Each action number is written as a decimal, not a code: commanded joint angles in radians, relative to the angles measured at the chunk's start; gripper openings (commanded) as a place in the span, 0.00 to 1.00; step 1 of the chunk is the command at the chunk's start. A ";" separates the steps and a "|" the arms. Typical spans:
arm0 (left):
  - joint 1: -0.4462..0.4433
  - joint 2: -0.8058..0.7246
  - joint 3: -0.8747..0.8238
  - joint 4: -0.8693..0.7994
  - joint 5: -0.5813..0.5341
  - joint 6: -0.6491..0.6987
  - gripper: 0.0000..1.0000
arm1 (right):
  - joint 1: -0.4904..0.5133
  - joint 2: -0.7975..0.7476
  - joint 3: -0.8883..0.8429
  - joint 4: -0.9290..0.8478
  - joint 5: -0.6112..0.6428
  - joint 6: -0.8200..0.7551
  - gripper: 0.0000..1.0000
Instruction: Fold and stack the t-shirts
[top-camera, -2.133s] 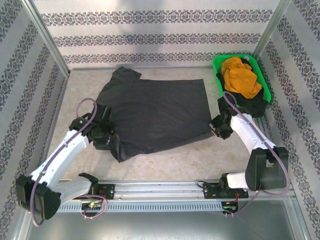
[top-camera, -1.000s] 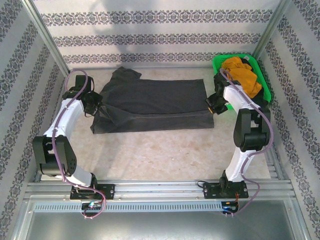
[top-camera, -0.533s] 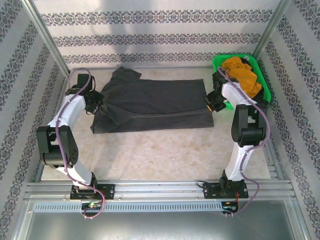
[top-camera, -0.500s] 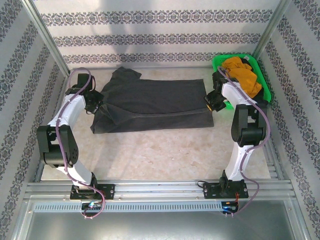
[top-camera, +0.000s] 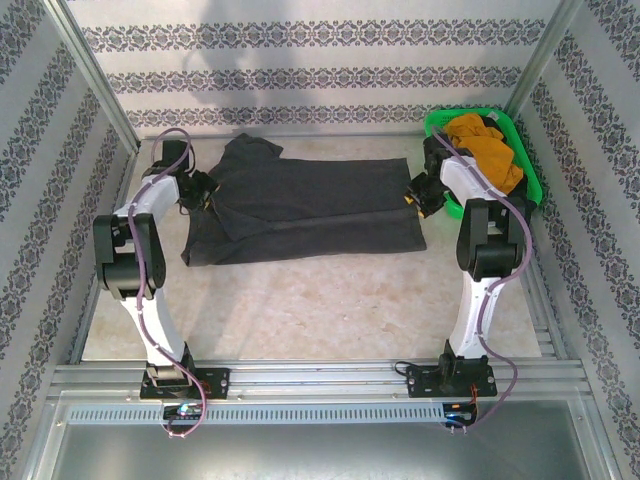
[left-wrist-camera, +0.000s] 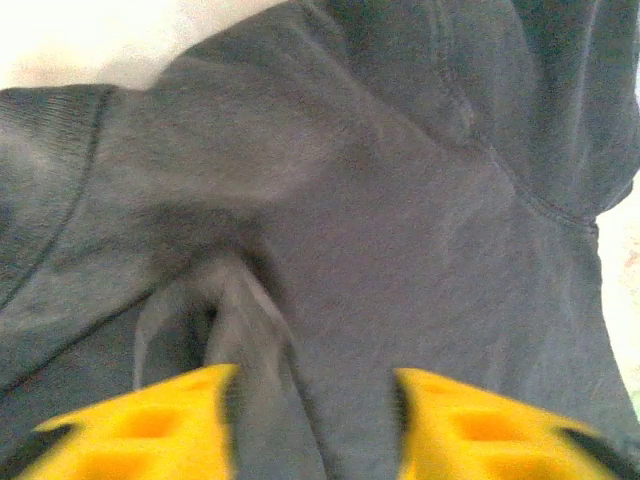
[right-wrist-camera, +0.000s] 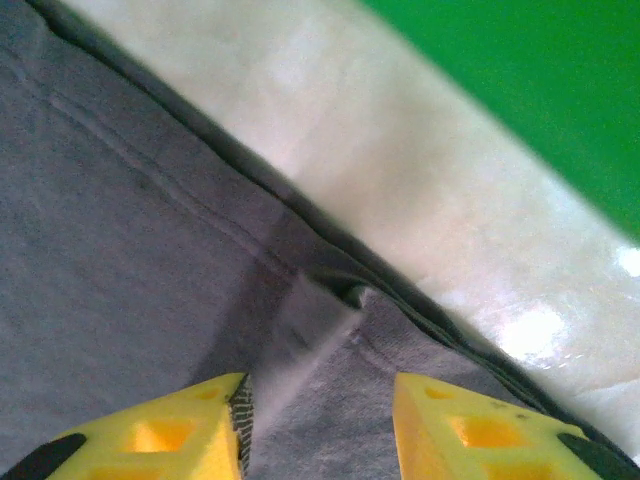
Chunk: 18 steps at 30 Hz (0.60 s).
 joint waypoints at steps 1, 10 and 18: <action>0.013 -0.063 0.050 0.012 -0.027 0.069 0.60 | -0.005 -0.077 -0.008 0.000 -0.014 -0.082 0.48; 0.022 -0.399 -0.326 -0.274 -0.165 -0.034 0.45 | -0.011 -0.402 -0.417 0.123 -0.032 -0.119 0.55; 0.080 -0.498 -0.614 -0.091 -0.057 -0.174 0.44 | -0.028 -0.482 -0.660 0.302 -0.114 -0.138 0.53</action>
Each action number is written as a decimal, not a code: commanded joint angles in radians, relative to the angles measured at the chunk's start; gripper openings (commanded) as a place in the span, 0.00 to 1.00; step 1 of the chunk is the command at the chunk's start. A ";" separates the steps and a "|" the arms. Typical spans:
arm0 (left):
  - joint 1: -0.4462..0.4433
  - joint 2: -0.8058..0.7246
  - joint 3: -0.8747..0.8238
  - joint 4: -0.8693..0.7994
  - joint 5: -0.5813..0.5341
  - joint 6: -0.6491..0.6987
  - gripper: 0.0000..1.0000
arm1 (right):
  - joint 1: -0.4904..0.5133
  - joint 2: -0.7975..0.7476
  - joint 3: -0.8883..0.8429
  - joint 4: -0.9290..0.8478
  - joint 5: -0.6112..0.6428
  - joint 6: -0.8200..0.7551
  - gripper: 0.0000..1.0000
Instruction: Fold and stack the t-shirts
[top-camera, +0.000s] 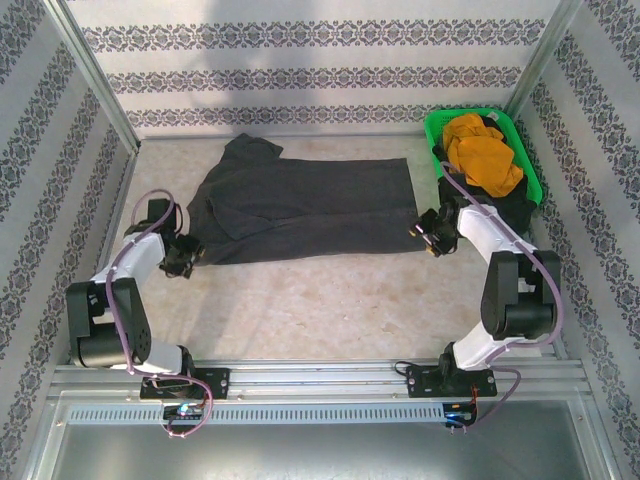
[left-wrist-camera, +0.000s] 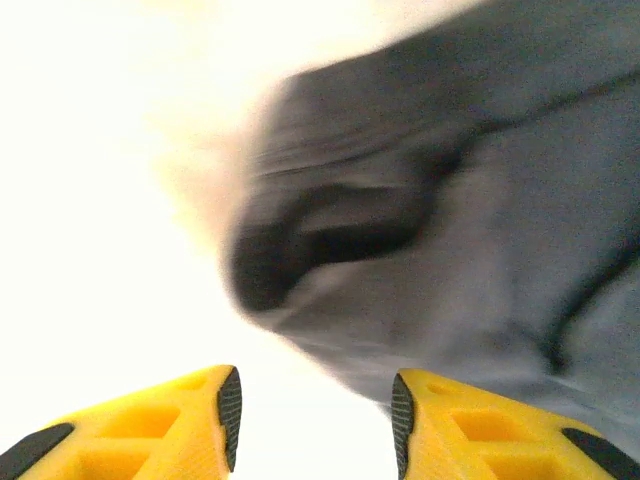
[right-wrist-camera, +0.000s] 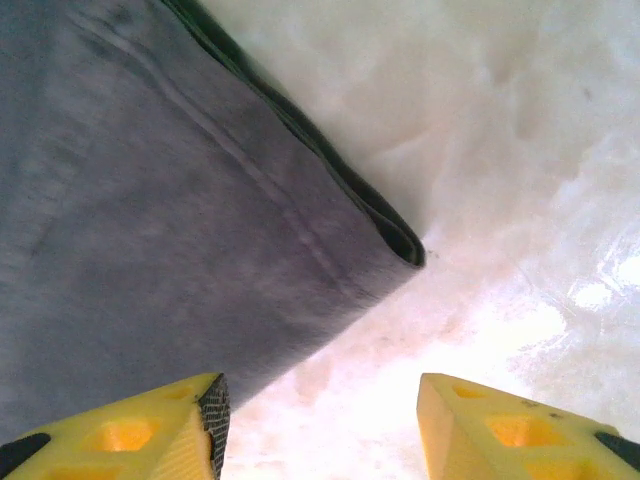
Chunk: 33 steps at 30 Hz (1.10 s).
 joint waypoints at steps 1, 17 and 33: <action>0.018 -0.004 0.010 0.039 0.020 -0.055 0.44 | -0.020 0.017 -0.032 0.087 -0.041 -0.022 0.53; 0.023 0.116 0.036 0.141 -0.019 0.013 0.45 | -0.029 0.142 0.002 0.087 -0.016 0.002 0.46; 0.058 0.165 0.130 0.012 -0.191 0.144 0.00 | 0.013 0.209 0.084 -0.037 0.148 -0.006 0.00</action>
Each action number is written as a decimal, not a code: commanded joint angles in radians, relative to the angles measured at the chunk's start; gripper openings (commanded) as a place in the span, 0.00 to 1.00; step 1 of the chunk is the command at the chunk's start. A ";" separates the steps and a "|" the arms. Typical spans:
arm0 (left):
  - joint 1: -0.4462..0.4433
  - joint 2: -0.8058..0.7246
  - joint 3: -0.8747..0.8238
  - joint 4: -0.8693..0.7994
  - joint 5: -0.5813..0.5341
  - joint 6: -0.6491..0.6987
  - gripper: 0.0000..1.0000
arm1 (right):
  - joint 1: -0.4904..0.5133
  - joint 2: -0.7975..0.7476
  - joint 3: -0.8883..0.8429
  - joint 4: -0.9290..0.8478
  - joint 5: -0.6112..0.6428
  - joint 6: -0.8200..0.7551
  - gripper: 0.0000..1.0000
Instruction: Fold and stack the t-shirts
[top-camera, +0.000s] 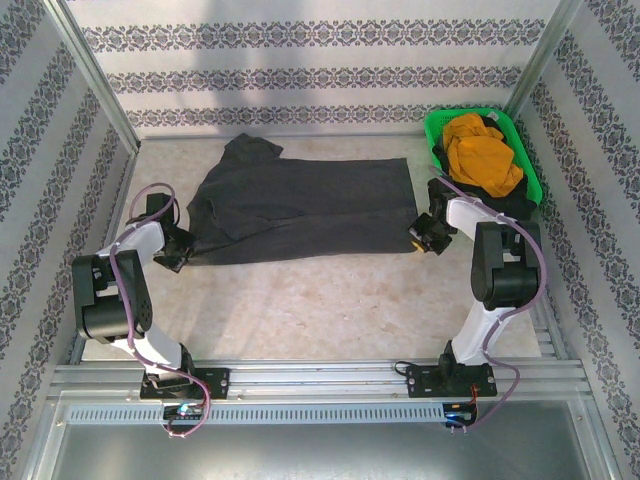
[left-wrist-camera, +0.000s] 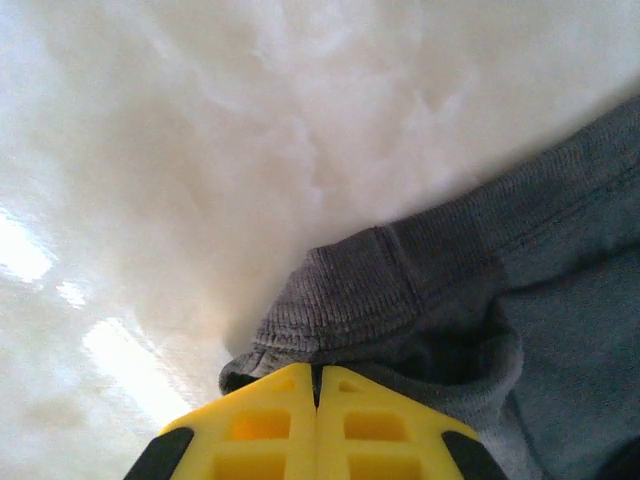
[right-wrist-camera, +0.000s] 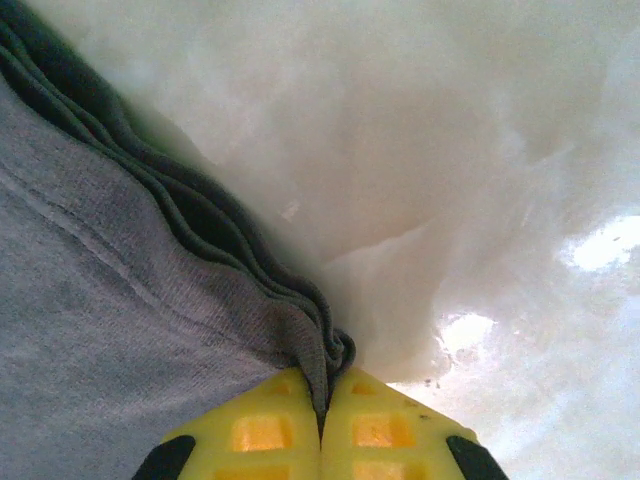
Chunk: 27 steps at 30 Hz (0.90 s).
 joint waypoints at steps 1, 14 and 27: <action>0.018 -0.003 0.047 -0.080 -0.089 0.057 0.00 | 0.003 -0.017 0.003 -0.064 0.081 -0.013 0.00; 0.021 -0.083 0.032 -0.211 -0.103 0.071 0.00 | 0.015 -0.177 -0.089 -0.149 0.129 -0.049 0.00; 0.019 -0.130 -0.097 -0.224 -0.113 0.043 0.00 | 0.031 -0.283 -0.280 -0.175 0.114 0.016 0.00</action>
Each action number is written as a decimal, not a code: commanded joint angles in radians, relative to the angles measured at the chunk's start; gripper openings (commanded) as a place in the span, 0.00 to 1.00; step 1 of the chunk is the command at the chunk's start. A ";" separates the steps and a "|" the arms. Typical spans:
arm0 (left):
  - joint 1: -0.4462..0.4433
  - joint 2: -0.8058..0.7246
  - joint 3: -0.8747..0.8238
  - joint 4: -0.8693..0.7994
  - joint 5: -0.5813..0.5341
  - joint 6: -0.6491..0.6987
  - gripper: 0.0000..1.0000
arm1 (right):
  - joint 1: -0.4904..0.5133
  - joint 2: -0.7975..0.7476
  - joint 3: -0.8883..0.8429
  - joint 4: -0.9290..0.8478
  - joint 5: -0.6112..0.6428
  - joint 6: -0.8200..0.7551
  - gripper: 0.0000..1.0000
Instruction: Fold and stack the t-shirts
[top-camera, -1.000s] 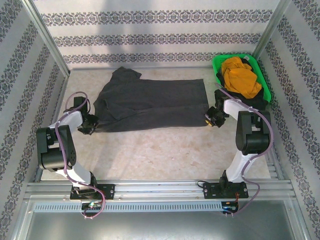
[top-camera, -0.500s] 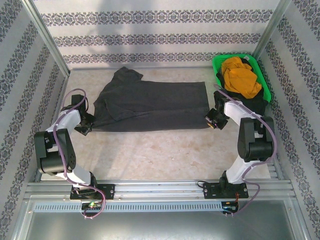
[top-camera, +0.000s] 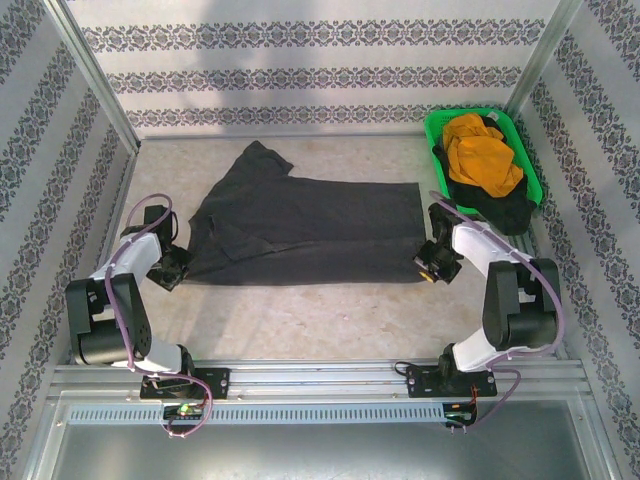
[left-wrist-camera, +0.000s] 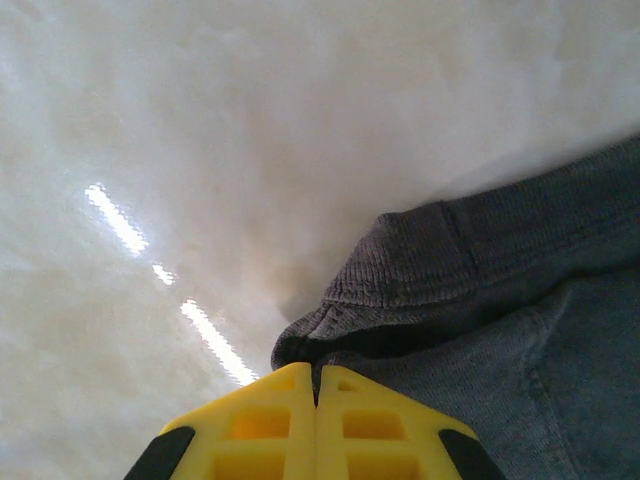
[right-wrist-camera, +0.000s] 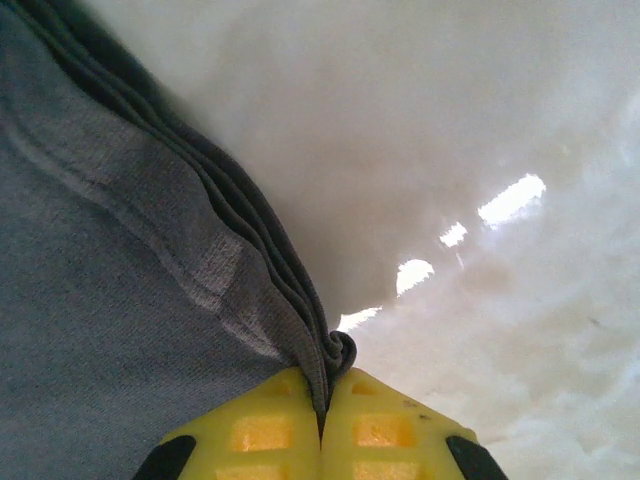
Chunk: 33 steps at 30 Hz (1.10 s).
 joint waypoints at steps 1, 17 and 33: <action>0.019 0.023 -0.010 -0.024 -0.055 -0.003 0.00 | -0.009 0.007 -0.032 -0.013 0.032 0.023 0.00; -0.079 -0.089 0.165 -0.064 0.024 -0.062 0.52 | 0.132 -0.259 0.051 0.086 -0.073 -0.113 0.50; -0.330 0.077 0.021 0.299 0.256 -0.463 0.48 | 0.410 -0.121 0.032 0.626 -0.546 -0.050 0.54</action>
